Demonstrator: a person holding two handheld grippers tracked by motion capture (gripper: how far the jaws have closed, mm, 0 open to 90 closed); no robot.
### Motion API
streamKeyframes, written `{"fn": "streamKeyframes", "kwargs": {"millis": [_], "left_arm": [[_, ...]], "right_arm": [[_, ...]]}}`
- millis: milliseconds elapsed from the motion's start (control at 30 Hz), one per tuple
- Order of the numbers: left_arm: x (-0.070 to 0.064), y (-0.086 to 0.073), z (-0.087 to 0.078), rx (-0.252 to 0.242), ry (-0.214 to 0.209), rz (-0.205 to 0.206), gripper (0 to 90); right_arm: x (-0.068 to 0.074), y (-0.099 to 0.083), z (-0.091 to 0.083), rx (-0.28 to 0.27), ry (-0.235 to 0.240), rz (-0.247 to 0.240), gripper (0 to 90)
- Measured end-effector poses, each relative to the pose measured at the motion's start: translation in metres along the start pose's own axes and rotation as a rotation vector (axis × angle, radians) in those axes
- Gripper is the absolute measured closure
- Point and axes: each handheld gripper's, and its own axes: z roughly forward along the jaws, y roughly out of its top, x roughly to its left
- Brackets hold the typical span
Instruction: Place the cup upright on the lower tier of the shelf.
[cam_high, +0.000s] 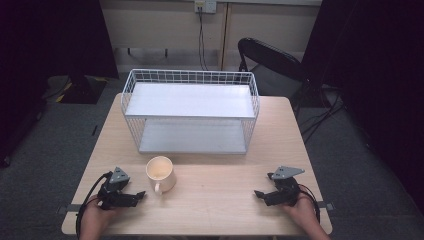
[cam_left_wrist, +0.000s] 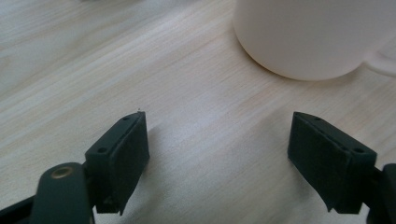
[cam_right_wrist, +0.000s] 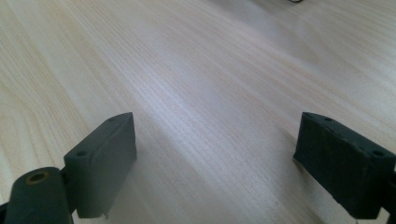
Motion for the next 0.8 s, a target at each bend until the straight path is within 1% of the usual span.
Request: {"fn": "streamKeyframes", "kwargs": {"millis": [100, 133, 200, 233, 300, 433, 567, 600, 633, 700, 800], "left_arm": [[0.001, -0.002, -0.001, -0.002, 0.01, -0.008, 16.6], [0.004, -0.004, -0.001, -0.011, 0.012, -0.012, 15.7], [0.005, -0.005, -0.001, -0.019, 0.01, -0.008, 15.1], [0.007, -0.008, -0.002, -0.033, 0.004, 0.0, 14.4], [0.008, -0.01, -0.002, -0.046, 0.004, -0.002, 14.2], [0.011, -0.01, -0.005, -0.016, 0.006, -0.006, 14.1], [0.011, -0.01, -0.007, -0.009, 0.001, 0.003, 15.6], [0.011, -0.01, -0.008, -0.005, 0.014, 0.0, 15.6], [0.01, -0.008, -0.009, 0.001, 0.035, 0.009, 16.1], [0.01, -0.008, -0.01, 0.002, 0.033, 0.012, 17.0], [0.009, -0.002, -0.016, -0.021, 0.05, 0.003, 16.7]], "right_arm": [[0.0, 0.0, 0.0, -0.001, 0.0, -0.001, 11.7], [0.0, 0.0, 0.0, -0.001, 0.0, 0.0, 11.7], [0.0, 0.0, 0.0, 0.0, 0.0, 0.0, 11.8], [0.0, 0.0, 0.0, -0.001, 0.0, -0.001, 11.7], [0.0, 0.0, 0.0, 0.0, 0.001, -0.002, 11.7], [-0.001, 0.001, 0.001, 0.0, 0.002, -0.003, 11.7], [-0.001, 0.001, 0.001, 0.0, 0.003, -0.004, 11.7], [-0.001, 0.001, 0.001, 0.0, 0.003, -0.004, 11.7], [-0.001, 0.001, 0.001, -0.001, 0.003, -0.004, 11.7], [-0.001, 0.001, 0.001, 0.0, 0.004, -0.004, 11.7], [-0.001, 0.001, 0.001, 0.0, 0.004, -0.005, 11.7]]}}
